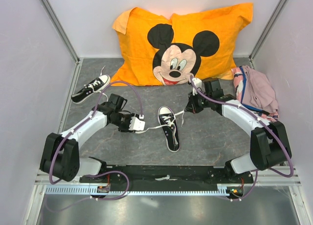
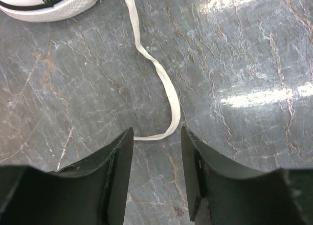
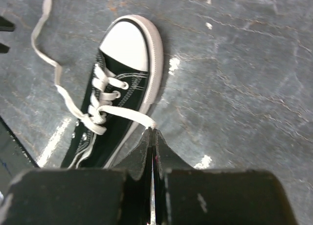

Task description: Tie the shoes

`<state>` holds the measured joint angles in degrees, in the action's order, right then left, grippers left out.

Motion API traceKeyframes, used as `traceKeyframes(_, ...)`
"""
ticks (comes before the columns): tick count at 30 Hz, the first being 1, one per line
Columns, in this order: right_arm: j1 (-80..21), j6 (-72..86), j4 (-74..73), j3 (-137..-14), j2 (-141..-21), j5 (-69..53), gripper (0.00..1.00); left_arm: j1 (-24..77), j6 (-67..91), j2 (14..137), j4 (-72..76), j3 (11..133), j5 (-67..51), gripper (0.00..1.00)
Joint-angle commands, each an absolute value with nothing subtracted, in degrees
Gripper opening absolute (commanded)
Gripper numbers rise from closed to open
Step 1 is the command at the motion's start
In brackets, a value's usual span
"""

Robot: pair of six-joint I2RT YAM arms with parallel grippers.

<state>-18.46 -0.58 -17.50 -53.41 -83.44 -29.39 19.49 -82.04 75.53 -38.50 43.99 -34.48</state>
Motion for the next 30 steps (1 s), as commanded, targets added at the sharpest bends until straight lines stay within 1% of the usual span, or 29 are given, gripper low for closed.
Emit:
traceKeyframes(1, -19.77, -0.18, -13.54, -57.12, -83.15, -32.61, 0.00, 18.63, -84.37, 78.83, -38.50, 45.70, -34.81, 0.52)
traceKeyframes(8, -22.67, -0.18, -10.29, -59.24, -83.67, -33.05, 0.00, 17.75, -89.73, 86.30, -35.68, 47.89, -31.73, 0.54)
traceKeyframes(11, -24.78, -0.09, -9.23, -60.64, -84.99, -33.40, 0.00, 17.75, -91.75, 88.32, -35.94, 48.08, -30.68, 0.51)
traceKeyframes(13, -26.89, -0.18, -8.00, -61.26, -85.95, -33.05, 0.00, 17.84, -94.38, 88.51, -37.08, 47.55, -29.89, 0.46)
traceKeyframes(14, -27.59, -0.18, -7.56, -61.43, -86.31, -32.87, 0.00, 17.84, -94.92, 87.90, -37.26, 46.33, -29.88, 0.43)
traceKeyframes(15, -28.64, -0.18, -6.60, -61.61, -87.09, -32.78, 0.00, 17.75, -95.44, 87.28, -37.44, 45.54, -29.80, 0.30)
traceKeyframes(17, -29.79, 1.30, -5.89, -62.31, -88.15, -32.70, 0.00, 18.02, -96.41, 84.48, -38.92, 43.26, -30.58, 0.18)
traceKeyframes(18, -30.75, 1.67, -5.45, -62.58, -88.68, -32.78, 0.00, 18.19, -96.50, 83.07, -39.63, 42.55, -31.11, 0.08)
traceKeyframes(19, -31.28, 1.93, -5.19, -63.19, -89.64, -33.22, 0.00, 18.37, -96.33, 81.84, -40.68, 41.84, -32.33, 0.04)
traceKeyframes(20, -31.72, 2.19, -4.84, -63.37, -90.17, -33.31, 0.00, 18.89, -96.15, 80.61, -41.56, 40.70, -32.95, 0.02)
traceKeyframes(25, -35.06, 4.04, -1.94, -63.72, -93.33, -34.54, 0.00, 22.32, -92.82, 69.10, -48.15, 37.97, -37.52, 0.02)
traceKeyframes(27, -36.20, 4.57, -1.76, -64.16, -95.00, -35.33, 0.01, 25.30, -90.80, 64.02, -50.00, 37.88, -38.93, 0.02)
traceKeyframes(29, -36.30, 5.97, -2.02, -64.68, -95.88, -35.95, 0.09, 29.08, -86.76, 61.19, -50.54, 38.67, -40.69, 0.02)
traceKeyframes(30, -36.12, 5.89, -3.41, -65.64, -96.15, -35.95, 0.17, 30.57, -85.27, 59.78, -50.54, 39.11, -41.13, 0.02)
